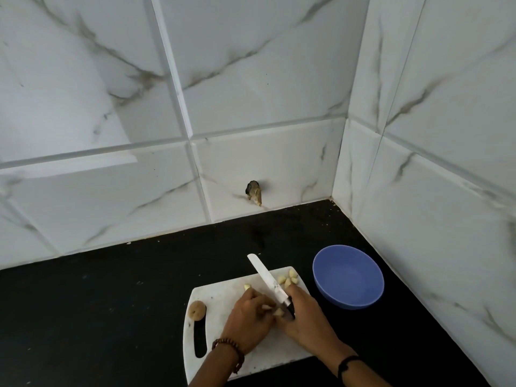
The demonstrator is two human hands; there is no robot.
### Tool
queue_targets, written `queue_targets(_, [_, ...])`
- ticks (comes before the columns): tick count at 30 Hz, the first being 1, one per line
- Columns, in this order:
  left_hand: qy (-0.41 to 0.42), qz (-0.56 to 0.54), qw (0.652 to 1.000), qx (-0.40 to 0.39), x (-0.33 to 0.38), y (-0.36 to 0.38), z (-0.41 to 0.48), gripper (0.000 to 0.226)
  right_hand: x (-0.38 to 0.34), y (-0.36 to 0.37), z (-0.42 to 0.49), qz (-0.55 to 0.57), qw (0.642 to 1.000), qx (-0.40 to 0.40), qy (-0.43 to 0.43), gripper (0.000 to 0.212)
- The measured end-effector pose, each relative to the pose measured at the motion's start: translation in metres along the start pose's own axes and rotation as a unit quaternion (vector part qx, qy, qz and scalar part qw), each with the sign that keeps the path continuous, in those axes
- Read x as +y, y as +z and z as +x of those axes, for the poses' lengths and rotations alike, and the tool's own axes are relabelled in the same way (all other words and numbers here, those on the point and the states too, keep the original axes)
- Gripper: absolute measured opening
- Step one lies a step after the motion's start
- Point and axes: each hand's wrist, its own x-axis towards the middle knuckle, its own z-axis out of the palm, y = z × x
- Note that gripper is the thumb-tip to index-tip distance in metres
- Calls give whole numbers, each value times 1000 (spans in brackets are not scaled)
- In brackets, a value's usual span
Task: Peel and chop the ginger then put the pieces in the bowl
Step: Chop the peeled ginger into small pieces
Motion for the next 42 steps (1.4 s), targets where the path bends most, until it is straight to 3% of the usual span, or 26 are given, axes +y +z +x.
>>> queue_targets(7, [16,30,999,-9,1,2,-3,17,5,2,-25,38,999,23,31,8])
queue_targets(17, [-1,48,999,6,3,9,-6,20,-2,-1,-39,-65,996,13,65,8])
queue_targets(23, [-6,60,998,11,1,12,-8,21,-8,0,-46,-93,994,15,56,25])
queue_targets(42, [23,88,996,-13,5,6,-7,21,-18,9,-48,-130,988,-16,86,43])
